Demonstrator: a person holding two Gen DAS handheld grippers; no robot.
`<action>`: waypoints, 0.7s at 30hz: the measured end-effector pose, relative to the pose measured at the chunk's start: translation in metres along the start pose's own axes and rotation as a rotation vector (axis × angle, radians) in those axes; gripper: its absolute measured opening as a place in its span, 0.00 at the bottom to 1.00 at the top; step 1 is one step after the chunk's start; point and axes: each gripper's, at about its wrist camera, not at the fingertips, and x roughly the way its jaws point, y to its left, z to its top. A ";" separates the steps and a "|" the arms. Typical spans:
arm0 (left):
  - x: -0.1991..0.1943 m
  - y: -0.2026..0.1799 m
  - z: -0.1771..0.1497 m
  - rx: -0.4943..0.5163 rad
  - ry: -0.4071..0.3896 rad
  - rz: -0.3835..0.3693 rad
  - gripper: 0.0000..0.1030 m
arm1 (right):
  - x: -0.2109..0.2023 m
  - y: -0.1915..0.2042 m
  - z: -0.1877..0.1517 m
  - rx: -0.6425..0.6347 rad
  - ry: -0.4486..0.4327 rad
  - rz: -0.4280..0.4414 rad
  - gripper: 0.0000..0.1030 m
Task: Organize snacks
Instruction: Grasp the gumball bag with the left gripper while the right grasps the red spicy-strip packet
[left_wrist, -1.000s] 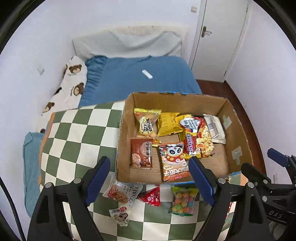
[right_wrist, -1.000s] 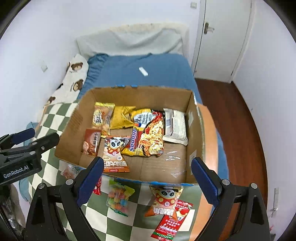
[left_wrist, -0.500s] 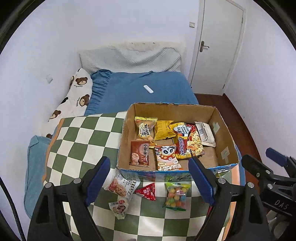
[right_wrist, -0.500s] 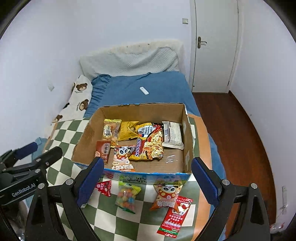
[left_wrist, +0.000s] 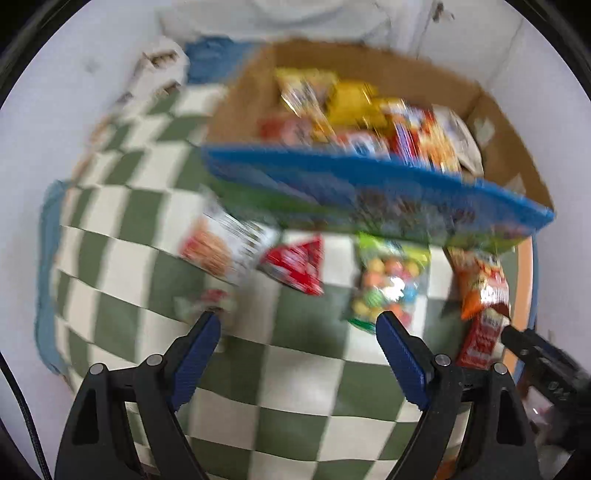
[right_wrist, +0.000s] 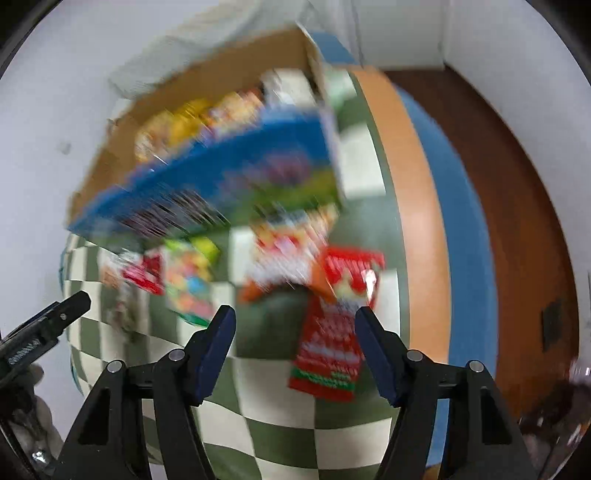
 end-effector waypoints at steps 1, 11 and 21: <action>0.010 -0.006 0.001 0.009 0.021 -0.014 0.84 | 0.009 -0.004 -0.003 0.013 0.006 -0.013 0.68; 0.094 -0.076 0.019 0.160 0.174 -0.067 0.81 | 0.083 -0.013 -0.021 0.042 0.073 -0.137 0.68; 0.085 -0.062 -0.051 0.205 0.225 -0.074 0.48 | 0.084 0.018 -0.094 -0.058 0.146 -0.097 0.57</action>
